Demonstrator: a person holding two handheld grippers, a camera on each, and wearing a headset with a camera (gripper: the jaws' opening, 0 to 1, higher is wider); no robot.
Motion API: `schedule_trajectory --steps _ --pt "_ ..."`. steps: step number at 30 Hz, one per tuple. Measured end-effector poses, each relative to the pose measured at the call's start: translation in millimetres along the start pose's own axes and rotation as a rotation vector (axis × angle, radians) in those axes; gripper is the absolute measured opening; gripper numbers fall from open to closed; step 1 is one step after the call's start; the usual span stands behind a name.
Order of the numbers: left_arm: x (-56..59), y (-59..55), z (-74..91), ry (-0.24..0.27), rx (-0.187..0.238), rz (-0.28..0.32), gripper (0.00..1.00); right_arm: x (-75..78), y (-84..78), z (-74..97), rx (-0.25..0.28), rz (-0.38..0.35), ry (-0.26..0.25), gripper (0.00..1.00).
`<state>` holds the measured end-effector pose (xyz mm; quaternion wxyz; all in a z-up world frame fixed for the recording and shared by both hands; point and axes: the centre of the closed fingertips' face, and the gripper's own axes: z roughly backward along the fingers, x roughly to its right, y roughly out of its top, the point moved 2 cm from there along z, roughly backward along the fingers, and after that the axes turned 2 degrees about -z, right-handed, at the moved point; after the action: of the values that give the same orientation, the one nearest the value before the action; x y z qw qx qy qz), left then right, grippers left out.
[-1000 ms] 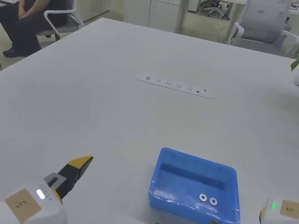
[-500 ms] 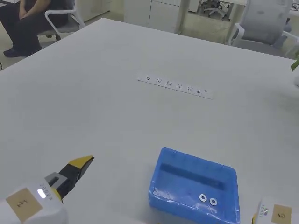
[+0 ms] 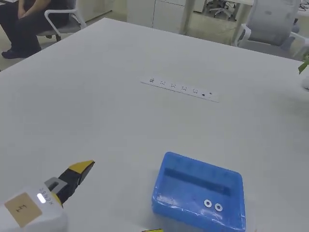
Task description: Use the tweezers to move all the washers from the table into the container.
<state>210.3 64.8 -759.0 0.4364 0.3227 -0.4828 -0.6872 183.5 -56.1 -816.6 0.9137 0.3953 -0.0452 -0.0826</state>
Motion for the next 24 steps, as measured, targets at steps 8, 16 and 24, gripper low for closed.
schedule_trajectory --steps 8,16,24 --pt "0.4 -0.5 0.3 0.003 0.000 0.000 0.94 8.4 7.1 9.0 0.002 -0.083 0.022 0.03" --pt "0.5 -0.6 0.3 0.006 -0.001 -0.001 0.94 32.2 43.0 31.3 0.149 -0.225 -0.010 0.03" --pt "0.0 -0.4 0.6 0.006 -0.001 -0.001 0.93 63.3 65.2 50.9 0.314 -0.405 -0.051 0.03"
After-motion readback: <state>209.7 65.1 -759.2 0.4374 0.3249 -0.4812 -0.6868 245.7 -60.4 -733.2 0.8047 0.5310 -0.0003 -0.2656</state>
